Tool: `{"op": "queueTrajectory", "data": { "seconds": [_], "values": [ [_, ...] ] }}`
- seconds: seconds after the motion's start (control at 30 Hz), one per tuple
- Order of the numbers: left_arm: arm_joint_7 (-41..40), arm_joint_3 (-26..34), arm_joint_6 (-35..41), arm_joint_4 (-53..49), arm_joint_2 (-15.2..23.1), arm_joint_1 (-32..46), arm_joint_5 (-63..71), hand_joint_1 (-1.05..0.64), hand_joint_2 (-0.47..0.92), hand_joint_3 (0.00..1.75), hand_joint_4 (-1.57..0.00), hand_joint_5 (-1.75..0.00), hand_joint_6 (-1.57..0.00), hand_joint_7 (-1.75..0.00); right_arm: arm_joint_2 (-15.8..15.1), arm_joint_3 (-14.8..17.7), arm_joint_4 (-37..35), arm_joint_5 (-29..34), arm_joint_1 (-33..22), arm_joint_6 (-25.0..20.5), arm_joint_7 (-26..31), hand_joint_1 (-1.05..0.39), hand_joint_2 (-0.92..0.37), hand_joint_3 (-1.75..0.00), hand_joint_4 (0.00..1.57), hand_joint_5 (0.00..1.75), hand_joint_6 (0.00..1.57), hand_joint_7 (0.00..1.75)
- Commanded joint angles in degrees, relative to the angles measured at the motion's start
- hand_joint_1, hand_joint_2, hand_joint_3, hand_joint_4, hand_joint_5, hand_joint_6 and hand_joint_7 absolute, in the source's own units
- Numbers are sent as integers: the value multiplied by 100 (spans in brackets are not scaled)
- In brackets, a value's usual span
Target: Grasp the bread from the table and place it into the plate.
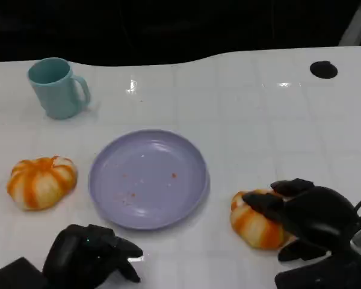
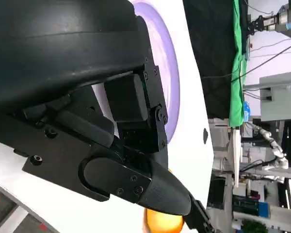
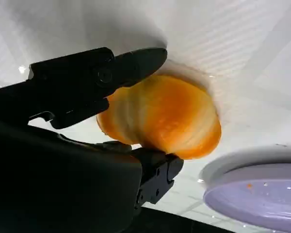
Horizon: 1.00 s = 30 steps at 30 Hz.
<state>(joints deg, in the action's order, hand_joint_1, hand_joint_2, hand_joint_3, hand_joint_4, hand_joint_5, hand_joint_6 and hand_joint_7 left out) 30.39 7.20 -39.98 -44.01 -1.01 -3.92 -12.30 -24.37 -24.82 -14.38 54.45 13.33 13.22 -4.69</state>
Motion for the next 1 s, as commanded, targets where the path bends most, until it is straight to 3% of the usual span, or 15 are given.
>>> {"op": "queueTrajectory", "data": {
  "seconds": [0.03,0.07,0.1,0.13,0.2,0.4,0.47,0.53,0.57,0.63,0.77,0.8,0.93,1.0],
  "values": [
    [-67,10,-41,48,62,49,-3,-105,92,1,-139,-85,-157,-22,178,84,-786,-416,62,391,1015,-34,-92,-37,75,97,92,20],
    [-67,7,-36,45,62,48,-4,-105,92,1,-139,-85,-157,-21,201,71,-964,-466,102,521,1260,-32,-92,-45,79,127,101,33],
    [-72,4,-25,48,60,48,-4,-105,92,1,-139,-85,-157,-21,206,39,-1108,-475,145,614,1461,-30,-91,-51,82,155,97,73],
    [-76,2,-11,52,57,48,-8,-105,92,1,-139,-85,-157,-21,205,-2,-1206,-453,181,650,1598,-30,-90,-54,82,165,90,95],
    [-95,-3,13,61,48,47,-7,-105,92,1,-139,-86,-157,-21,213,-51,-1329,-445,217,696,1814,-32,-87,-56,80,173,80,111],
    [-84,-7,-19,3,54,27,-13,-105,92,1,-139,-86,-157,-21,279,-123,-1683,-468,306,880,2556,-33,-80,-60,77,175,69,133],
    [-93,-4,-29,-14,55,18,-7,-105,92,1,-138,-86,-157,-21,305,-125,-1743,-486,336,875,2672,-33,-77,-63,78,175,70,130],
    [-107,1,-40,-32,54,8,-1,-105,92,1,-138,-86,-157,-21,349,-76,-1770,-572,358,870,2733,-34,-72,-68,79,175,80,104],
    [-107,4,-44,-43,55,2,-3,-105,92,1,-138,-86,-157,-21,370,-45,-1794,-619,371,912,2817,-34,-71,-69,79,175,83,101],
    [-111,8,-47,-53,56,-4,-3,-105,92,1,-138,-86,-157,-21,398,-5,-1853,-691,402,1040,3053,-31,-64,-82,81,175,76,131],
    [-149,-2,-53,-45,57,2,33,-105,92,2,-138,-86,-157,-21,435,76,-1886,-901,445,1305,3314,-30,-55,-98,85,175,66,163],
    [-133,0,-56,-53,56,-2,21,-105,92,2,-138,-86,-157,-21,450,101,-1878,-972,451,1363,3353,-30,-53,-99,85,175,65,166],
    [-138,11,-77,-133,63,-25,23,-105,92,2,-138,-86,-157,-21,587,271,-1778,-1424,422,1618,3218,-32,-45,-110,90,175,76,146],
    [-113,19,-74,-159,56,-41,-7,-105,92,2,-138,-86,-157,-21,647,358,-1663,-1704,393,1684,2974,-32,-45,-113,90,175,75,151]
  ]
}}
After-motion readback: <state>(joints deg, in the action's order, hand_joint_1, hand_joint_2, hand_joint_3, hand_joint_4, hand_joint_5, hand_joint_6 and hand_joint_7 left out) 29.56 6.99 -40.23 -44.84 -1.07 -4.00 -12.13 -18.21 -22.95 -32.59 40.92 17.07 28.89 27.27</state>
